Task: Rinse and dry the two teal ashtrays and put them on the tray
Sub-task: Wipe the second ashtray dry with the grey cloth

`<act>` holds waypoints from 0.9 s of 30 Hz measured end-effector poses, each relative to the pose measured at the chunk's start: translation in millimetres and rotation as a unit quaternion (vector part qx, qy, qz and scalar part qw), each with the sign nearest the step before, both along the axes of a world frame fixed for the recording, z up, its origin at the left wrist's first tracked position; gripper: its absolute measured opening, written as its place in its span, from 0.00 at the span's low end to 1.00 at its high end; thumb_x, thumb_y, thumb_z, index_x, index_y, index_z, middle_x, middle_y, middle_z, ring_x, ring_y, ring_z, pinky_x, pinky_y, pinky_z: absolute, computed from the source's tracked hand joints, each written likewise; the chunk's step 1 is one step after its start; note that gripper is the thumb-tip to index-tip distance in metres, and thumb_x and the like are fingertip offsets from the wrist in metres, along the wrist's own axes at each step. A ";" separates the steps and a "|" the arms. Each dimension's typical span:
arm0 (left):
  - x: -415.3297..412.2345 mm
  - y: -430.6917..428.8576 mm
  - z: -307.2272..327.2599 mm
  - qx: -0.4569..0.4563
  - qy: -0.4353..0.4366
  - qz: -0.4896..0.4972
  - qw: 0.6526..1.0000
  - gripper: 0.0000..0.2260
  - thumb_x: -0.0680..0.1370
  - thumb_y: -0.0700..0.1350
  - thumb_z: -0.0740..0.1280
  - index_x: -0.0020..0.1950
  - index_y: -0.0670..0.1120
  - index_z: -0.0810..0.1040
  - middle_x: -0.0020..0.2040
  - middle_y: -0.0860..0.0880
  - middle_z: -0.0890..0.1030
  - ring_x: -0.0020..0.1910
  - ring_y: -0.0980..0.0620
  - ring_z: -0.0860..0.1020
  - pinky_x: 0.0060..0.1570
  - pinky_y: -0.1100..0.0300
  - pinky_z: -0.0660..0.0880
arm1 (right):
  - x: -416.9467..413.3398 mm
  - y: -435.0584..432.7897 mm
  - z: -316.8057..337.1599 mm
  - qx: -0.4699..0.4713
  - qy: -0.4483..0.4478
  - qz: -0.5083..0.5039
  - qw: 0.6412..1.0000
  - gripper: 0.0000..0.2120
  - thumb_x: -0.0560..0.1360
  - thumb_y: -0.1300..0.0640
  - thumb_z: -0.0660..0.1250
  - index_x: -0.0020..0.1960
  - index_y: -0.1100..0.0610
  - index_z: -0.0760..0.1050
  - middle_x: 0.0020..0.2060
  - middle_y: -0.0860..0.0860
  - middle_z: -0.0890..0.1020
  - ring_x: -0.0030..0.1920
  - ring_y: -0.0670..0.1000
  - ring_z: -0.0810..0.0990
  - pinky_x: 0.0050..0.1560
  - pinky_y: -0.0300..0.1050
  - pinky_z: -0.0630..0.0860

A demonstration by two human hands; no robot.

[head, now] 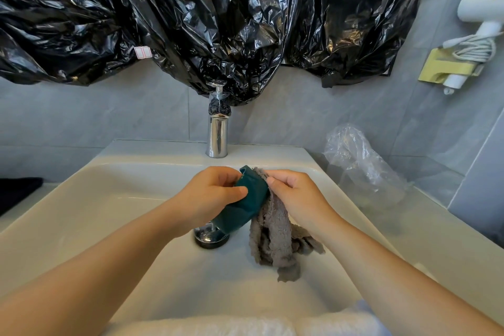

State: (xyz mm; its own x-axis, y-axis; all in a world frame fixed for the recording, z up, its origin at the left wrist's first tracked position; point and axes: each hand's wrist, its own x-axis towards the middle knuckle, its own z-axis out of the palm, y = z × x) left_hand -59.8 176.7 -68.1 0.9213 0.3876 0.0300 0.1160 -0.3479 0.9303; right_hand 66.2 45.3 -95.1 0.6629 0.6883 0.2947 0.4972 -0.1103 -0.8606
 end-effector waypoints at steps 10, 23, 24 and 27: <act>-5.0 0.2 1.3 0.068 0.012 -0.049 0.996 0.06 0.79 0.39 0.64 0.52 0.43 0.80 0.50 0.43 0.84 0.51 0.44 0.82 0.56 0.46 0.78 | -8.3 -3.3 5.8 -0.019 -0.102 0.044 0.994 0.17 0.82 0.60 0.58 0.67 0.46 0.74 0.60 0.34 0.77 0.59 0.30 0.74 0.59 0.24 0.68; -6.5 3.0 6.5 -0.004 -0.031 -0.064 0.997 0.07 0.80 0.39 0.63 0.51 0.47 0.80 0.46 0.48 0.85 0.46 0.50 0.83 0.47 0.57 0.81 | -13.2 -10.2 11.5 0.024 -0.143 0.068 0.987 0.18 0.82 0.63 0.59 0.69 0.52 0.73 0.67 0.43 0.76 0.68 0.38 0.70 0.68 0.32 0.67; -6.1 3.4 5.8 0.000 -0.027 -0.059 0.998 0.07 0.80 0.39 0.64 0.52 0.47 0.80 0.47 0.47 0.85 0.47 0.49 0.83 0.49 0.56 0.80 | -13.1 -10.5 11.3 0.016 -0.168 0.068 0.983 0.18 0.81 0.63 0.59 0.69 0.52 0.73 0.67 0.42 0.76 0.68 0.37 0.70 0.68 0.31 0.66; -5.8 2.7 5.0 0.001 -0.019 -0.051 0.999 0.06 0.80 0.40 0.64 0.53 0.47 0.79 0.49 0.46 0.85 0.49 0.47 0.82 0.50 0.56 0.80 | -12.6 -10.7 11.3 -0.002 -0.193 0.067 0.979 0.18 0.81 0.62 0.60 0.69 0.50 0.73 0.66 0.41 0.76 0.68 0.36 0.70 0.67 0.29 0.65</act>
